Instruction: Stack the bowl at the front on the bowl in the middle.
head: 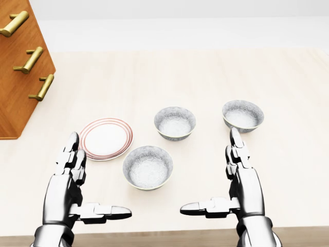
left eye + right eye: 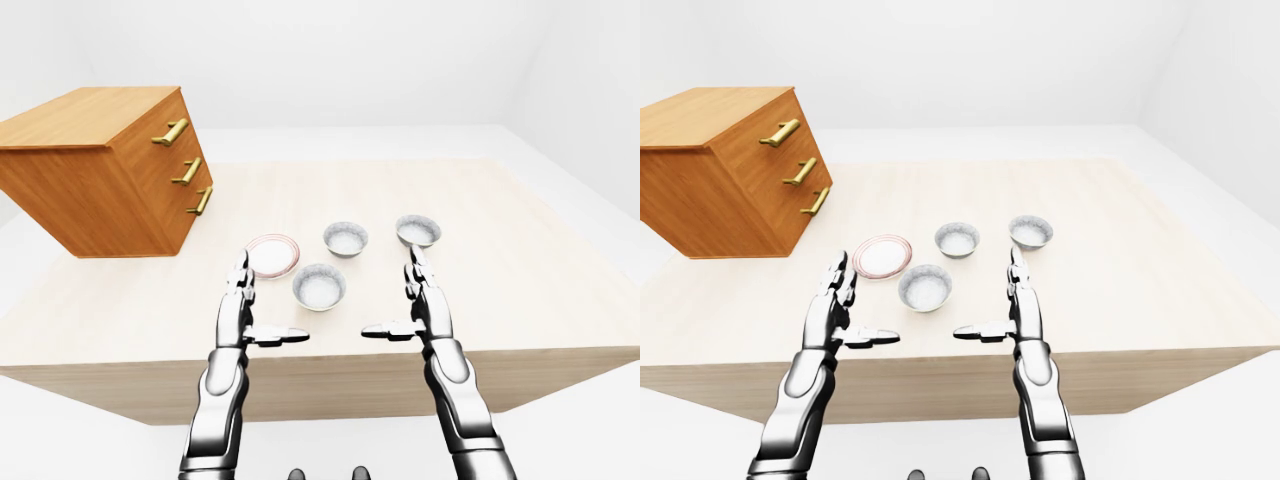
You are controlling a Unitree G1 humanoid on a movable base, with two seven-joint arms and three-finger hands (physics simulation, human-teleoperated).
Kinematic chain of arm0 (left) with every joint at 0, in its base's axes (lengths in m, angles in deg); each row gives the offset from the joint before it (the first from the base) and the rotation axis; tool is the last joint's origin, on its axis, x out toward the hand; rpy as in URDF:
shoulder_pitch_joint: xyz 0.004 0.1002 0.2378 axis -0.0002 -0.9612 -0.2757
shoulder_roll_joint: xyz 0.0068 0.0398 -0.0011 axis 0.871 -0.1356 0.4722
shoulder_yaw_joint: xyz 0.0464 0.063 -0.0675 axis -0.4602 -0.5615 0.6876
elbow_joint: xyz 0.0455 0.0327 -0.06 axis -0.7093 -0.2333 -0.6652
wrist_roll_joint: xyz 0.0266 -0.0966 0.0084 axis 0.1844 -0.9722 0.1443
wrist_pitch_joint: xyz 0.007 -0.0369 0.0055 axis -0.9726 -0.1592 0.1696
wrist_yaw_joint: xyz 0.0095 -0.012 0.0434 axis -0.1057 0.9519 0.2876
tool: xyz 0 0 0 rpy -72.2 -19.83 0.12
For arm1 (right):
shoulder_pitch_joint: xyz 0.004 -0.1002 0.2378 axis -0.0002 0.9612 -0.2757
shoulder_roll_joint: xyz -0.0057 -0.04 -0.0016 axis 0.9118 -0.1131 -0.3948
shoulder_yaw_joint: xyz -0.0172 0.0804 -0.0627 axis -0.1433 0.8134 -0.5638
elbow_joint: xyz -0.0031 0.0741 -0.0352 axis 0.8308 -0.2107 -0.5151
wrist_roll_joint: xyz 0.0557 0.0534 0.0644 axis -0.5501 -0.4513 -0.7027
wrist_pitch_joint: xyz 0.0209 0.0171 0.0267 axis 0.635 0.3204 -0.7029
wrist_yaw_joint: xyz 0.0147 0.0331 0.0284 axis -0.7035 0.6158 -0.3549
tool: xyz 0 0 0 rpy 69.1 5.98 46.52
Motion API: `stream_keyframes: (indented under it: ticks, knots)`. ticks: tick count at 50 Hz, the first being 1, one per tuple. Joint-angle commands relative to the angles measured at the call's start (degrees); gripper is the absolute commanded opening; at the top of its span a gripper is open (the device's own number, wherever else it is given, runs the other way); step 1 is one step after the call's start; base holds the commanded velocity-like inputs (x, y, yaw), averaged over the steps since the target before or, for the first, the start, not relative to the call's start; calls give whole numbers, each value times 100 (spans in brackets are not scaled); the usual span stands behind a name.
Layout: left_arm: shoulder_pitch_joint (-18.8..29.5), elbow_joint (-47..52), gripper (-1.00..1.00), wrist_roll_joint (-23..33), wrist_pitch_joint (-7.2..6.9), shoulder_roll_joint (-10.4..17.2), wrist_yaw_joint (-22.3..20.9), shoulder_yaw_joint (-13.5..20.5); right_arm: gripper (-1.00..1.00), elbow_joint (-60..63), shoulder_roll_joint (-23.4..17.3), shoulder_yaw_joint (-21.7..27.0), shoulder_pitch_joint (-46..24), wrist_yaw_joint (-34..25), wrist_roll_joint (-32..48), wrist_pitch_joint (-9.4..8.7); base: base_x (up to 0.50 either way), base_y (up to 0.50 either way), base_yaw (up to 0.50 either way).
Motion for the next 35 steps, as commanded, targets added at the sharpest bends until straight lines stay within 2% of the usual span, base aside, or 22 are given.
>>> stream_keyframes:
  ticks: [1, 4, 13, 20, 27, 30, 35]
  knots:
    - [-130, 246, 100, -132, -117, 72, -224, 174, 100, -446, -86, 89, -152, -81, 158, 341, 0, 0, 0]
    - [-100, 165, 100, -138, -86, 78, -217, 204, 100, -425, -79, 70, -136, -136, 156, 330, 0, 0, 0]
    - [-108, 206, 100, -110, -113, 86, -237, 201, 100, -380, -89, 76, -137, -335, 33, 349, 0, 0, 0]
    - [-21, -4, 100, -129, -36, 95, -227, 243, 100, -353, -97, 95, -106, -469, -37, 349, 0, 0, 0]
    - [-41, -60, 100, -162, -2, 107, -256, 252, 100, -368, -89, 120, -115, -479, -84, 349, -6, -47, 0]
    - [-20, -139, 100, -119, 61, 128, -262, 262, 100, -374, -95, 122, -135, -473, -86, 349, -7, -50, 0]
    - [37, -32, 100, -155, -48, 173, -258, 364, 100, -259, -151, 158, -171, -448, -23, 275, -1, -30, 0]
